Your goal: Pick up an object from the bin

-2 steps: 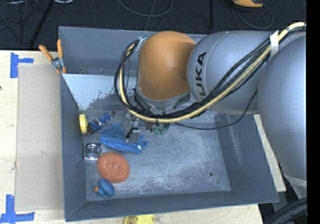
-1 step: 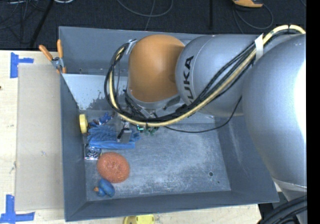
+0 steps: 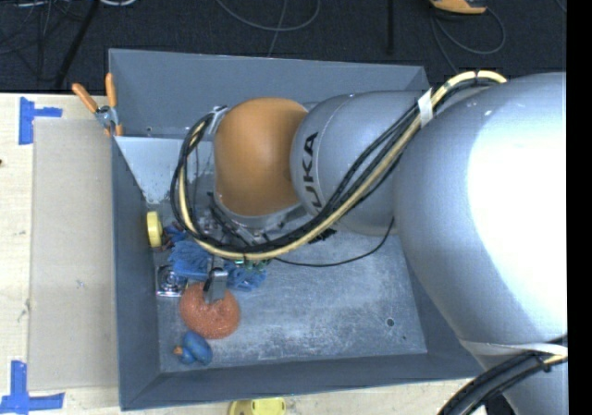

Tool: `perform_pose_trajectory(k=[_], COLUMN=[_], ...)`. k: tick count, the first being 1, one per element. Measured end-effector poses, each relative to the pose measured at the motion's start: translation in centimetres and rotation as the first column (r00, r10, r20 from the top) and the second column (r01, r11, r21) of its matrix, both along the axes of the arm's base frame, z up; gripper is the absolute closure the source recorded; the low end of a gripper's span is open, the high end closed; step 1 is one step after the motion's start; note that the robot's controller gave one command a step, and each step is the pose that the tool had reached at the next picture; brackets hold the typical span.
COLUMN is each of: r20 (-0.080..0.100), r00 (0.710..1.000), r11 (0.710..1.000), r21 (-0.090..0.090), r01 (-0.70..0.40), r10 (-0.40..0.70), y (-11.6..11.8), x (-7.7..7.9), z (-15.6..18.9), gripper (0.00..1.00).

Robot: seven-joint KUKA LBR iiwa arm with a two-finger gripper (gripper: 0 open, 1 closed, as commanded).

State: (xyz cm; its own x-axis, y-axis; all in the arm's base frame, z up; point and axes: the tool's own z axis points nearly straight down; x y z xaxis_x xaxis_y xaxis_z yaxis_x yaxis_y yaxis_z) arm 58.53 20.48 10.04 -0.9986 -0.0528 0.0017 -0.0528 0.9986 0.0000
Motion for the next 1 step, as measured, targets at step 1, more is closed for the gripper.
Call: perform_pose_trajectory(k=[1], r20=[0.001], r00=[0.986], r11=[0.986], r21=[0.001], r01=[-0.169], r10=[0.169], y=[-0.64], x=[-2.31], z=[1.02], gripper=[1.00])
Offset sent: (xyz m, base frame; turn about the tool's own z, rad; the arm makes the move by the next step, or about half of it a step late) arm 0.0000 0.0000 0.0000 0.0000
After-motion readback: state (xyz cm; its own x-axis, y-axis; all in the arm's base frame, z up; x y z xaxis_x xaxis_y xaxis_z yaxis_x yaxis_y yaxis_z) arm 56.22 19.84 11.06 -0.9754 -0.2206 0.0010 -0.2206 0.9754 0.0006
